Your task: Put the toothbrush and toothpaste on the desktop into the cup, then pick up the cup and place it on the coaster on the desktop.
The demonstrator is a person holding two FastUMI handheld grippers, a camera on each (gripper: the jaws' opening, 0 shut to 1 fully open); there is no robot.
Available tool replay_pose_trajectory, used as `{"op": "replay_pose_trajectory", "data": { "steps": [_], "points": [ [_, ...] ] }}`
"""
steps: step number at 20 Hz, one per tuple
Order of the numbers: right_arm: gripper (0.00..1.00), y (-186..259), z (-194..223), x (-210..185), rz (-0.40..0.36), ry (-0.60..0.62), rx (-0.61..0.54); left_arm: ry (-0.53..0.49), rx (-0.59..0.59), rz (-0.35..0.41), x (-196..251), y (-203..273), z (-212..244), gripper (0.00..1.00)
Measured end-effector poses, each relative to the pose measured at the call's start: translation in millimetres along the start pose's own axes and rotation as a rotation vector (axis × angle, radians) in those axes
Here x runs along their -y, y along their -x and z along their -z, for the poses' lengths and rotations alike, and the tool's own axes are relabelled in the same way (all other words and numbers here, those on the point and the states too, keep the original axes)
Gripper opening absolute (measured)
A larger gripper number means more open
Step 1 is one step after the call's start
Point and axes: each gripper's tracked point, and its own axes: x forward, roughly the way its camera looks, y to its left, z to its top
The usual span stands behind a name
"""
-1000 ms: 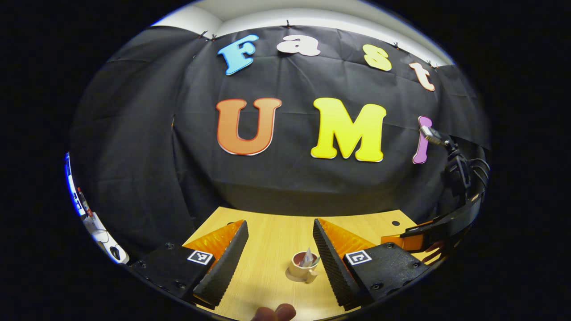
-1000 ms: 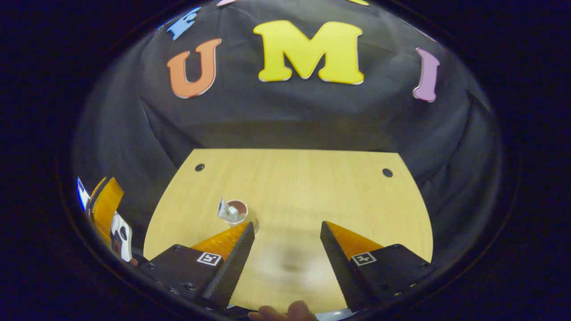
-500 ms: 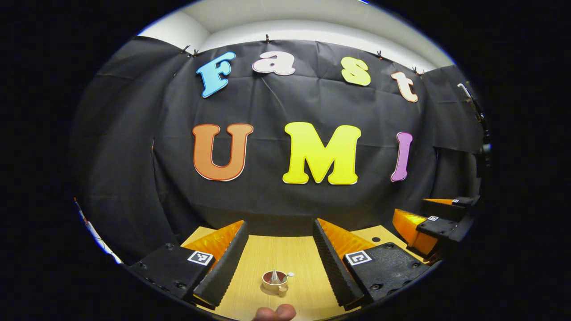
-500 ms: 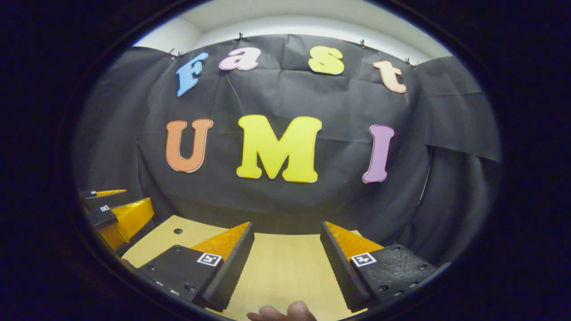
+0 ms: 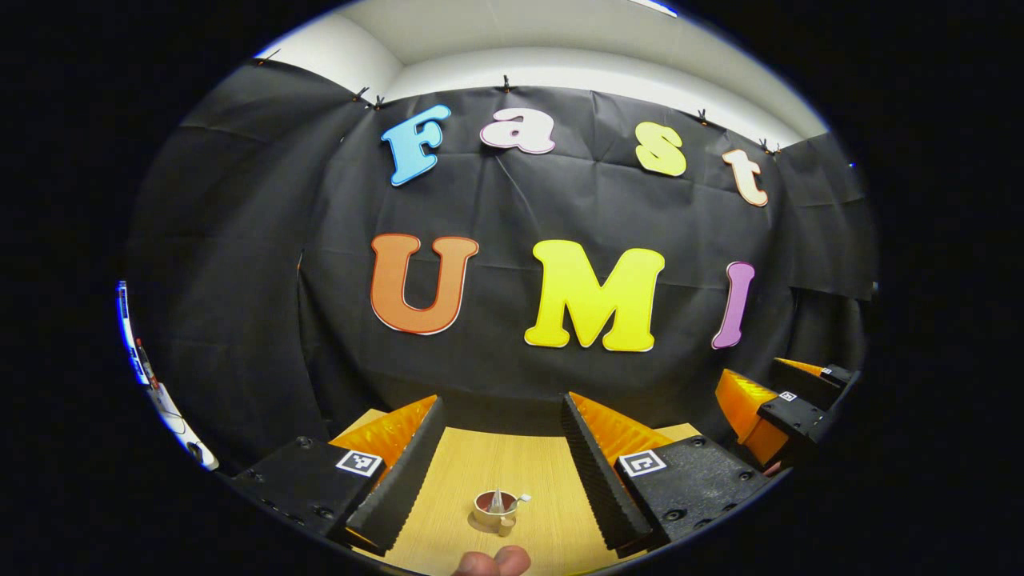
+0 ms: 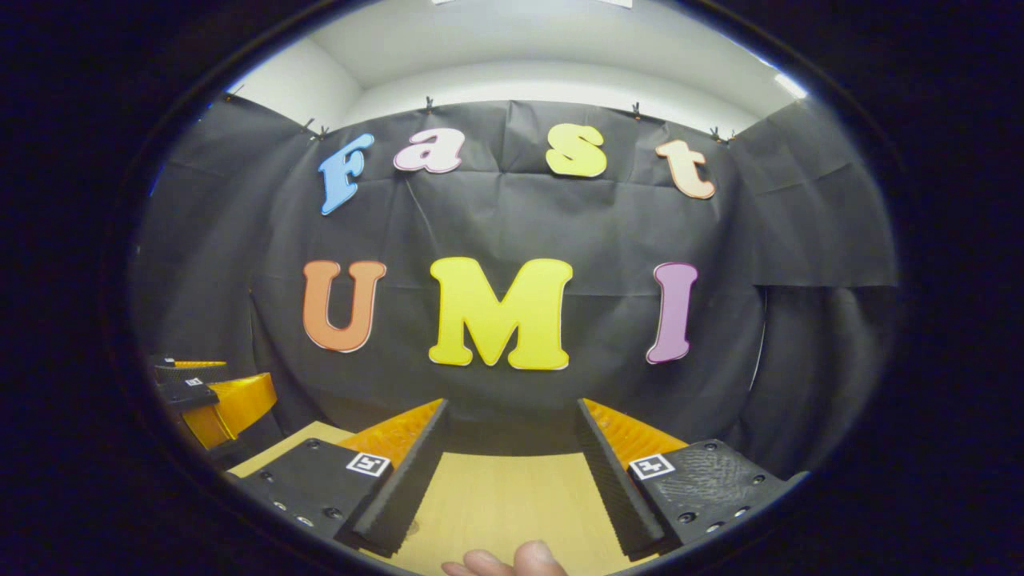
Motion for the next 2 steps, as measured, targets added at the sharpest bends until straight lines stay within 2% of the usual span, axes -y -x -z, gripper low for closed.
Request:
{"op": "replay_pose_trajectory", "data": {
  "steps": [1, 2],
  "points": [
    [0.92, 1.4, -0.8, -1.2, -0.004, 0.004, 0.004, -0.002, -0.001, -0.003, -0.9, 0.9, 0.6, 0.92],
    [0.92, 1.3, -2.1, -2.5, -0.008, 0.004, 0.006, -0.002, -0.003, -0.006, -1.8, 1.1, 1.5, 0.81]
  ]
}}
